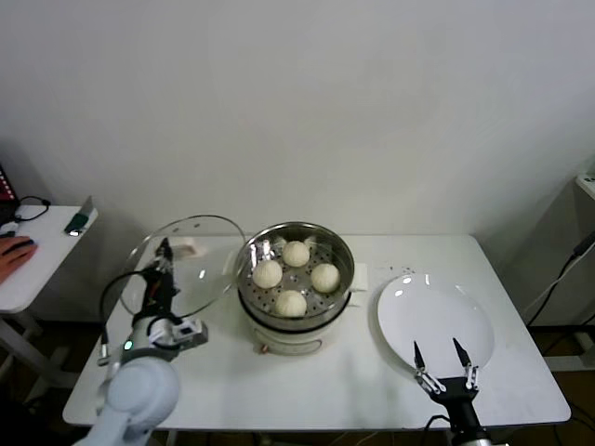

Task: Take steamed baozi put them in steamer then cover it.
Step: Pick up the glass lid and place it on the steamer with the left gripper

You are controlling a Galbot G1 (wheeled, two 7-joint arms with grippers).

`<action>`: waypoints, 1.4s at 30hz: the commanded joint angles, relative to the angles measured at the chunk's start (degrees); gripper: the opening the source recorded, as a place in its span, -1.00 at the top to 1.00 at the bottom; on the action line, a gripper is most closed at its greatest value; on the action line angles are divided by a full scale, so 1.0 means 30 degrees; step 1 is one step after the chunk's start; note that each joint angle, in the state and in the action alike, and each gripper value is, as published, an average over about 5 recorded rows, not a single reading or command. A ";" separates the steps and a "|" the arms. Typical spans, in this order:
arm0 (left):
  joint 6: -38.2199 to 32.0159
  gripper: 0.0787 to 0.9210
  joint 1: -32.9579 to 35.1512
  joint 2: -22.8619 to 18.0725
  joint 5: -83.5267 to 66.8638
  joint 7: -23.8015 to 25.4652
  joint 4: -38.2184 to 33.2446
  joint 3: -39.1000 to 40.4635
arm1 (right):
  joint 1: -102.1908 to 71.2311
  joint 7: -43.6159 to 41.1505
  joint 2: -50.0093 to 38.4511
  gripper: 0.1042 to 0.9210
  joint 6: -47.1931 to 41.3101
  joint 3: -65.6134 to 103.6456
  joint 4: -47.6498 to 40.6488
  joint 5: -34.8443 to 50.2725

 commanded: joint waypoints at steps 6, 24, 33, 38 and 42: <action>0.1924 0.87 -0.4361 -0.4767 0.5541 0.2494 0.2542 0.6615 | 0.0065 0.0468 -0.0370 -0.76 -0.0779 0.0369 -0.0151 -0.0020; 0.1820 0.87 -0.5276 -0.8584 0.8324 0.2143 0.5812 0.7776 | -0.0067 0.0366 -0.0807 -0.76 -0.0709 0.0666 -0.0407 0.0832; 0.1610 0.87 -0.5042 -0.9130 0.8997 0.1735 0.6723 0.7728 | 0.0041 0.0361 -0.0804 -0.76 -0.0673 0.0695 -0.0538 0.0838; 0.1395 0.87 -0.4792 -0.8997 0.9388 0.1393 0.7095 0.7518 | 0.0031 0.0366 -0.0736 -0.76 -0.0611 0.0674 -0.0602 0.0798; 0.1225 0.87 -0.4519 -0.8979 0.9679 0.1092 0.7203 0.7418 | 0.0035 0.0382 -0.0664 -0.76 -0.0540 0.0627 -0.0686 0.0752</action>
